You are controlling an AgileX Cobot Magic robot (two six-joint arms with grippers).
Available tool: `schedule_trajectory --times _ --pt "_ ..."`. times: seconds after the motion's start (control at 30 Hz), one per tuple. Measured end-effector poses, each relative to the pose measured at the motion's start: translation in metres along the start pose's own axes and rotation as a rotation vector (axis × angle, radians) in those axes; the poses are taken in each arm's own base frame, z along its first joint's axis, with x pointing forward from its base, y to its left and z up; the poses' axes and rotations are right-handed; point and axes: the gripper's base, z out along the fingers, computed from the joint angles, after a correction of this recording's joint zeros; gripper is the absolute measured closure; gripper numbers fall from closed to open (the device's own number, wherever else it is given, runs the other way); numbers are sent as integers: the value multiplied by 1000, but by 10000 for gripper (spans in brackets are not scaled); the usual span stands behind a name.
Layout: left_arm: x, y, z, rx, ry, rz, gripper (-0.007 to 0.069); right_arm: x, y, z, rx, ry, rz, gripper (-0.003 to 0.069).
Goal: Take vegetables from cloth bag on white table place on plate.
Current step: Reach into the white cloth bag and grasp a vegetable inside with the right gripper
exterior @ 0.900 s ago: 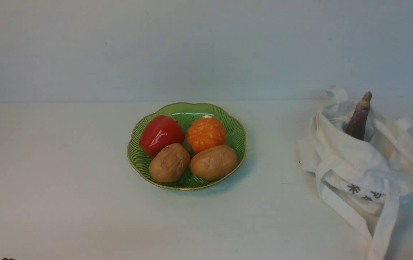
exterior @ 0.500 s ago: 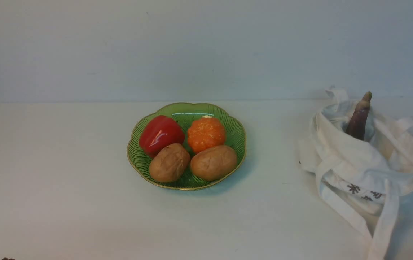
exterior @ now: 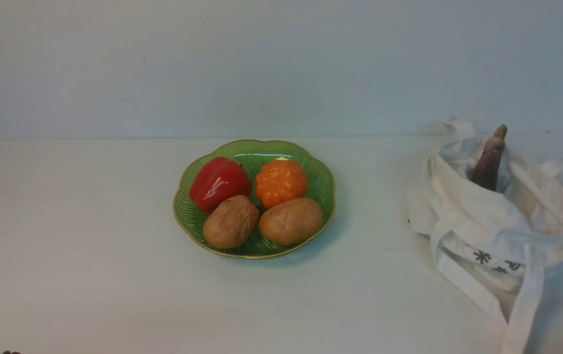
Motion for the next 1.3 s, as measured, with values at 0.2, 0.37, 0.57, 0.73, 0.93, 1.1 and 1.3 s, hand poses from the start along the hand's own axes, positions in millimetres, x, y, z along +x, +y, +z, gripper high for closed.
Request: schedule_trajectory --times 0.2,0.37,0.57,0.73,0.93,1.1,1.3 --pt "0 0 0 0 0 0 633 0 0 0 4 1 -22 673" --pt "0 0 0 0 0 0 633 -9 2 0 -24 -113 55 673" --pt "0 0 0 0 0 0 633 -32 1 -6 -99 -358 442 673" --pt "0 0 0 0 0 0 633 -37 -1 -8 -122 -419 622 673" --pt "0 0 0 0 0 0 633 -42 -4 -11 -128 -491 670 673" --pt "0 0 0 0 0 0 633 -64 -3 -21 -159 -575 666 673" --pt "0 0 0 0 0 0 633 -141 11 -28 -141 -351 428 673"
